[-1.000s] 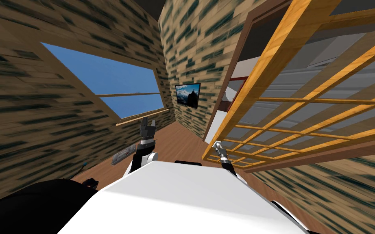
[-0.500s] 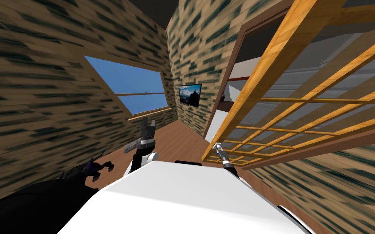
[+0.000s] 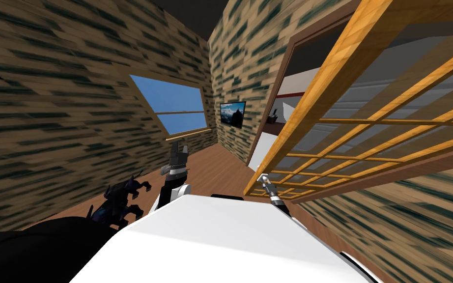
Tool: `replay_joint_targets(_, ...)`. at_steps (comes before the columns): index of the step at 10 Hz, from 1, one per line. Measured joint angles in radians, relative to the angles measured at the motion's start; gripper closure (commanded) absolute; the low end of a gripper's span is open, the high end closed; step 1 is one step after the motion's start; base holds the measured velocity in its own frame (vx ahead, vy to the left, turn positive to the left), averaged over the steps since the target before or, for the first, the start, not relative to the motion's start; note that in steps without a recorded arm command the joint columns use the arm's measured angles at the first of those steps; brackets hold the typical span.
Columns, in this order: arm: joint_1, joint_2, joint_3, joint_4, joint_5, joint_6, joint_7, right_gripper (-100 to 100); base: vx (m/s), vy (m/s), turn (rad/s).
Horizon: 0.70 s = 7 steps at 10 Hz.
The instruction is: Pull the door open
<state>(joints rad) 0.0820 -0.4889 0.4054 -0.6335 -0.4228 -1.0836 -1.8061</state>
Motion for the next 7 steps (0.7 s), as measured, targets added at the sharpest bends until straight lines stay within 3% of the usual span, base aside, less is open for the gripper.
replay_joint_targets(4, 0.013, -0.021, 0.03, 0.021, 0.013, -0.048, -0.031, 100, -0.206, -0.065, 0.111)
replay_joint_targets(7, 0.015, -0.025, 0.035, 0.033, 0.016, -0.059, -0.04, 100, -0.157, -0.057, 0.133)
